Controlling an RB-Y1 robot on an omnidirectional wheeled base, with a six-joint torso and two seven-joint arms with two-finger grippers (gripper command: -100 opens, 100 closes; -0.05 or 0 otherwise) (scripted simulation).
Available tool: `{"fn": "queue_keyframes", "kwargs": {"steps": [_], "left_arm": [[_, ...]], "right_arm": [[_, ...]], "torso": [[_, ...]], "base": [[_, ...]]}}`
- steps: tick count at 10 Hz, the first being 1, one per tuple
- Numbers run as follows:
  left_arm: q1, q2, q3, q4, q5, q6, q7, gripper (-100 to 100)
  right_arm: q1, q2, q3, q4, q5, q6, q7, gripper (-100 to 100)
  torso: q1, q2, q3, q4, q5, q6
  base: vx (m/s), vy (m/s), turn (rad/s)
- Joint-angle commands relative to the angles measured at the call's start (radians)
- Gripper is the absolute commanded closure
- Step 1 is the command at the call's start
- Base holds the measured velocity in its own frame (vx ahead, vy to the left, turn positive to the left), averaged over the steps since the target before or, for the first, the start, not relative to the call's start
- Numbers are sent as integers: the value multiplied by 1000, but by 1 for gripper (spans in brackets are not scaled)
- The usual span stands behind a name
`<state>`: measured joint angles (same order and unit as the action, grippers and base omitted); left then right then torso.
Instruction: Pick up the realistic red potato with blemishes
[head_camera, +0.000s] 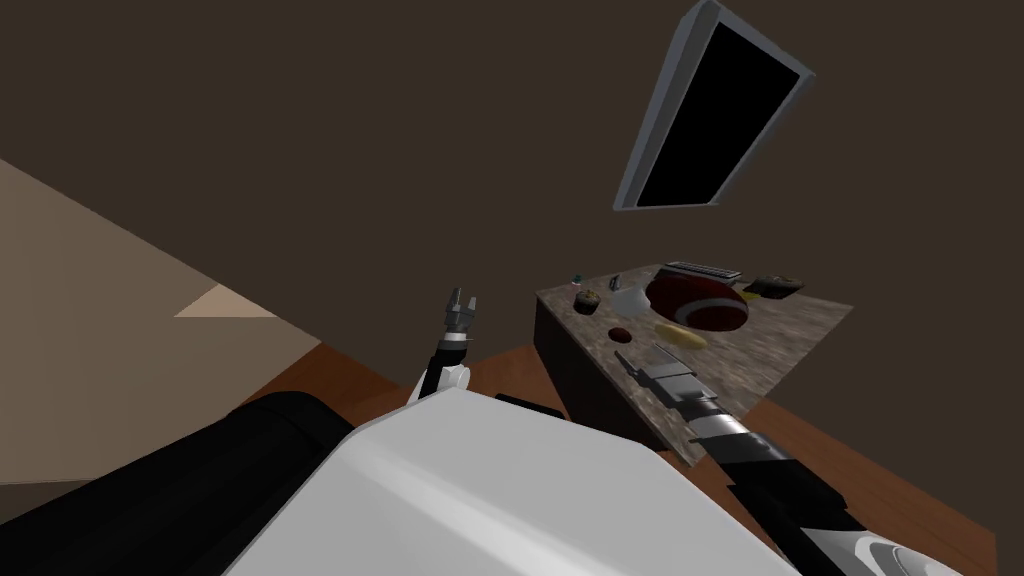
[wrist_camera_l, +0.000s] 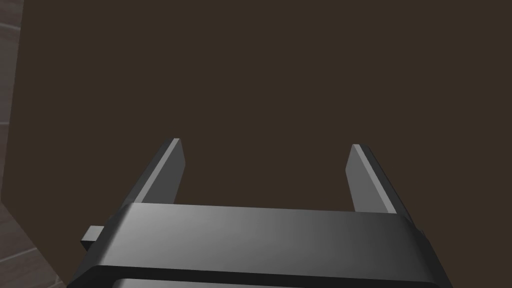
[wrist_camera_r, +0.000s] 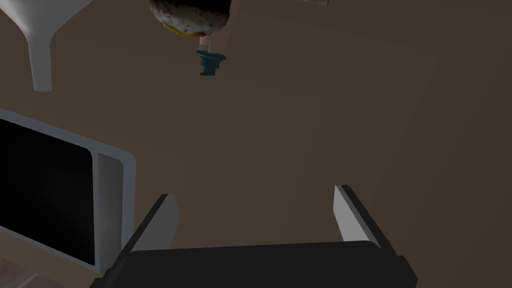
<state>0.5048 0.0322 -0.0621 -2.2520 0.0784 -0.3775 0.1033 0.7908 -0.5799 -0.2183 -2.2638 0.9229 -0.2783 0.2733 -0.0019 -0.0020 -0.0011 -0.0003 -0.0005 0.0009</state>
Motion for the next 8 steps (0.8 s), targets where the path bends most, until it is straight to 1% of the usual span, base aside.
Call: {"fn": "queue_keyframes", "kwargs": {"steps": [1,2,3,4,5,6,7,8], "left_arm": [[0,0,0,0,0,0,0,0],[0,0,0,0,0,0,0,0],[0,0,0,0,0,0,0,0],[0,0,0,0,0,0,0,0],[0,0,0,0,0,0,0,0],[0,0,0,0,0,0,0,0],[0,0,0,0,0,0,0,0],[0,0,0,0,0,0,0,0]], "right_arm": [[39,-29,-16,10,50,4,35,-100],[39,-29,-16,10,62,4,35,-100],[70,-59,-25,19,102,15,64,-100],[70,-59,-25,19,112,15,64,-100],[102,-88,-33,28,153,26,92,-100],[102,-88,-33,28,160,26,92,-100],[134,-116,-40,38,201,37,119,-100],[134,-116,-40,38,206,37,119,-100]], "torso": [[0,0,0,0,0,0],[0,0,0,0,0,0],[0,0,0,0,0,0],[-1,-1,-1,0,0,-1],[0,-1,0,0,0,0],[0,-1,-1,0,0,-1],[0,-1,0,0,0,0],[-1,-1,-1,0,0,0]], "base": [[24,-14,198],[23,-17,127],[33,-20,246],[27,-22,99],[29,-16,236],[28,-23,82],[39,-25,167],[33,-27,100]]}}
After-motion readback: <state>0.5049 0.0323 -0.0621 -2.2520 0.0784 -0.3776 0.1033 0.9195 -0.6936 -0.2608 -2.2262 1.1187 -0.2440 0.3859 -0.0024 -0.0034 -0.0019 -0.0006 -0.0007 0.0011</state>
